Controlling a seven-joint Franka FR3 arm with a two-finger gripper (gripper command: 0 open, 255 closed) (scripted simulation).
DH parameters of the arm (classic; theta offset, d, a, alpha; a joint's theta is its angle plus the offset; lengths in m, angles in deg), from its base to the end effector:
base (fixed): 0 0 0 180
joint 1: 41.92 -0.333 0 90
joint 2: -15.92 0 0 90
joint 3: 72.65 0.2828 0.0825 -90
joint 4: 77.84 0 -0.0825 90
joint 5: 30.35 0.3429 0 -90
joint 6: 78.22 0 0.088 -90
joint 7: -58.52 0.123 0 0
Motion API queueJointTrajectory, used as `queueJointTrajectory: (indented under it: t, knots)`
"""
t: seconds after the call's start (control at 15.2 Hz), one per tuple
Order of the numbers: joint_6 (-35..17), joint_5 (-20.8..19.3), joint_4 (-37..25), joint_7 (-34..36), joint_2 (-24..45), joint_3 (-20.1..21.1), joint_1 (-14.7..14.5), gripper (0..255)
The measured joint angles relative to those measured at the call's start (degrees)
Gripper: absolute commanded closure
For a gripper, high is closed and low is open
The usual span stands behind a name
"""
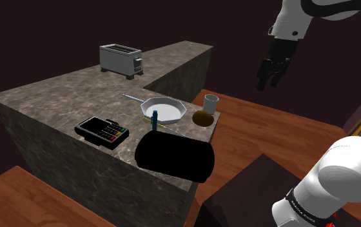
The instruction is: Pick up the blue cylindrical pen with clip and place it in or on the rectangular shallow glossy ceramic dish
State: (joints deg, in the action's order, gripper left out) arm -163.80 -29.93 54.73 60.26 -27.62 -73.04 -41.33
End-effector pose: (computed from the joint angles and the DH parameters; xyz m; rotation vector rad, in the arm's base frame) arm 0.2869 -0.0045 0.5551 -3.1278 0.0706 0.0944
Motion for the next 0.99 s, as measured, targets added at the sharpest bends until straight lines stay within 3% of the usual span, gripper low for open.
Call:
queueJointTrajectory:
  t: [0.33,0.99]
  knots:
    - [-4.29,2.14,0.83,3.55,3.35,2.74,-0.78,0]
    - [-16.81,6.08,-3.77,14.21,19.52,10.66,-2.54,0]
